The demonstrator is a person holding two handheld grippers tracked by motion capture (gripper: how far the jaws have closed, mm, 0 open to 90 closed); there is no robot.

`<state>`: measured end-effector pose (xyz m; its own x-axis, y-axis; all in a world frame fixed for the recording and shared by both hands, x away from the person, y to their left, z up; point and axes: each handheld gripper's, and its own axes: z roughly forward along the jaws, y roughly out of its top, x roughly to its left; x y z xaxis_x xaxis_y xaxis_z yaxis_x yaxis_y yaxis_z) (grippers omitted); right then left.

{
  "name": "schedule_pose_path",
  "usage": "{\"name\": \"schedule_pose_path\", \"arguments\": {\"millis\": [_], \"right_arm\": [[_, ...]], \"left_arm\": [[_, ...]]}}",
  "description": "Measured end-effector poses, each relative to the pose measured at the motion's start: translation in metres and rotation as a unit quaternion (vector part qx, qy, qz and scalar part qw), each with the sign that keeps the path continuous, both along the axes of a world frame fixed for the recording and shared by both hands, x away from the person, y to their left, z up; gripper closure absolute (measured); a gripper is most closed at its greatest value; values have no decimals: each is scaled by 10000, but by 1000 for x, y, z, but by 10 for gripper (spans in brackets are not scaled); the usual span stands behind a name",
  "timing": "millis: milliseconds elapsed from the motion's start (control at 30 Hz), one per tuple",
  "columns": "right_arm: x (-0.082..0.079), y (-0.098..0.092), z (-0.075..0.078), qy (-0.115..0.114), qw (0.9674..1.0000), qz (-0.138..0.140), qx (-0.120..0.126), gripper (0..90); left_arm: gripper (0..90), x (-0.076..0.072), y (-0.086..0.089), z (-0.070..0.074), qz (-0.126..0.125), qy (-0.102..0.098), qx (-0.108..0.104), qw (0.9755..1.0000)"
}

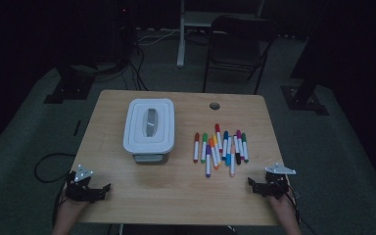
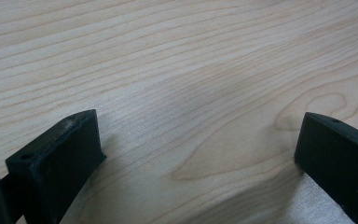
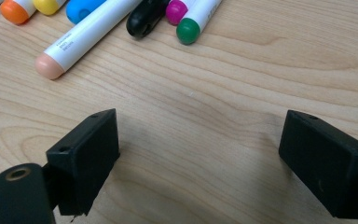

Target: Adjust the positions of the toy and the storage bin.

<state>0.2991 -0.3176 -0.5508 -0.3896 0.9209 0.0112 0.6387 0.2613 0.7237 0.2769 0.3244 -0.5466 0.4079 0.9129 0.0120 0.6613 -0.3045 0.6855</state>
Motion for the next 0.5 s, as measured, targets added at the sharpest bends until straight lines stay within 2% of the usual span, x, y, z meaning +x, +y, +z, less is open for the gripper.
{"name": "schedule_pose_path", "arguments": {"millis": [200,267,400,500], "right_arm": [[-1,0,0,-17,10000,-12,14,140],[-2,-1,0,-21,10000,-96,14,140],[-4,0,0,-7,10000,-93,5,128],[-4,3,0,3,9999,-140,6,126]], "left_arm": [[11,0,0,0,23,2,5,10000],[11,-1,0,0,117,4,5,9999],[11,-5,-2,0,324,10,1,9995],[12,-5,-2,1,307,39,16,9995]]}}
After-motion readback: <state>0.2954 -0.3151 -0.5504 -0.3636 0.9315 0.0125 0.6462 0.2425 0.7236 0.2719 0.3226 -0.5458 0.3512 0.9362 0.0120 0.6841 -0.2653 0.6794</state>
